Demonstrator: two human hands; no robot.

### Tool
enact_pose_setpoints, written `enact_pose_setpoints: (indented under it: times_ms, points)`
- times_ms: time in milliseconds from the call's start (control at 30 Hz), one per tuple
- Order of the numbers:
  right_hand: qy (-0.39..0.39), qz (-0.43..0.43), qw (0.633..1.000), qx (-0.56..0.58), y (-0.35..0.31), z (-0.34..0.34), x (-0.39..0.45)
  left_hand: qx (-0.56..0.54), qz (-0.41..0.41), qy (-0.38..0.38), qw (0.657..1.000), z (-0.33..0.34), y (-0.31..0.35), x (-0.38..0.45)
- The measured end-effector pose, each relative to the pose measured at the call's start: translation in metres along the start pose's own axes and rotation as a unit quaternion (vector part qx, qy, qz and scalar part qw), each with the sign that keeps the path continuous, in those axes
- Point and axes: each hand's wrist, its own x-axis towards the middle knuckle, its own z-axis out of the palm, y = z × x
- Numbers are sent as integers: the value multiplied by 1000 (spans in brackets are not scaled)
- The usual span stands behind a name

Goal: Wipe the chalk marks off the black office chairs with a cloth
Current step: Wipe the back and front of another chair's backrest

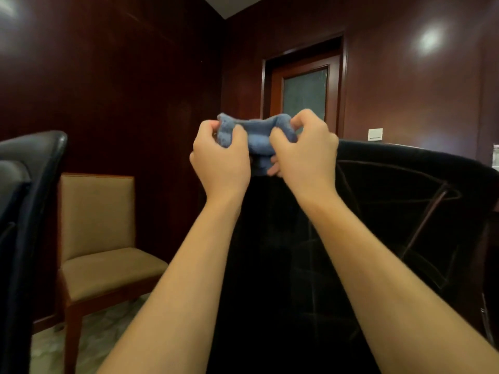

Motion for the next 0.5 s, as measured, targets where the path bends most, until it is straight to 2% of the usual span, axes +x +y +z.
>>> enact_pose_setpoints:
  times_ms: [200, 367, 500]
  points:
    - [-33, 18, 998, -49, 26, -2, -29, 58, 54, -27, 996, -3, -23, -26]
    - [-60, 102, 992, -53, 54, 0, -81, 67, 0, -54, 996, -16, -61, -78]
    - [-21, 82, 996, -23, 43, -1, -77, 33, -41, -43, 998, -14, -50, -75]
